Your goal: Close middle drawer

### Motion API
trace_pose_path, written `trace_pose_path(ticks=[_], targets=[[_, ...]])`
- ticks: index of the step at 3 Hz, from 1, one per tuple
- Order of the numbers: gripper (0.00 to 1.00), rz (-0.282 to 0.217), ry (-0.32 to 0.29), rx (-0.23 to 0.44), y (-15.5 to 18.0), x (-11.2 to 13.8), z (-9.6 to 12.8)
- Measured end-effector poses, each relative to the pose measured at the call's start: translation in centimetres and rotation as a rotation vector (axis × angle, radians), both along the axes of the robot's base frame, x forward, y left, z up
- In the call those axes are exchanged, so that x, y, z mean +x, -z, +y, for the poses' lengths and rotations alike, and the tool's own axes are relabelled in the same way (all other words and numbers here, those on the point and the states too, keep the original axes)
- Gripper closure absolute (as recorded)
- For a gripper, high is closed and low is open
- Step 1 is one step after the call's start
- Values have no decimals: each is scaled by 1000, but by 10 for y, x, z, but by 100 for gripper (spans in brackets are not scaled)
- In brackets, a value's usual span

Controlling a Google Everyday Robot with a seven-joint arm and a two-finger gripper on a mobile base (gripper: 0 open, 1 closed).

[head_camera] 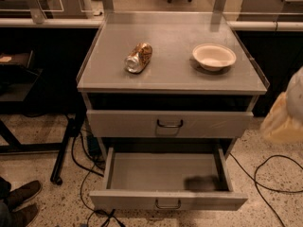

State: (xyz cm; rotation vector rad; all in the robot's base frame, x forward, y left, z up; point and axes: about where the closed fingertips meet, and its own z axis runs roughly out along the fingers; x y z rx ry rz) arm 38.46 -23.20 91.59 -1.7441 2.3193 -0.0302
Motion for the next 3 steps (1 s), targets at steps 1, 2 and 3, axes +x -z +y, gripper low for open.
trace_pose_path(ticks=[1, 2, 3], targets=[[100, 133, 19, -7, 70, -38, -6], [100, 175, 17, -16, 86, -51, -7], [100, 176, 17, -16, 87, -51, -7]])
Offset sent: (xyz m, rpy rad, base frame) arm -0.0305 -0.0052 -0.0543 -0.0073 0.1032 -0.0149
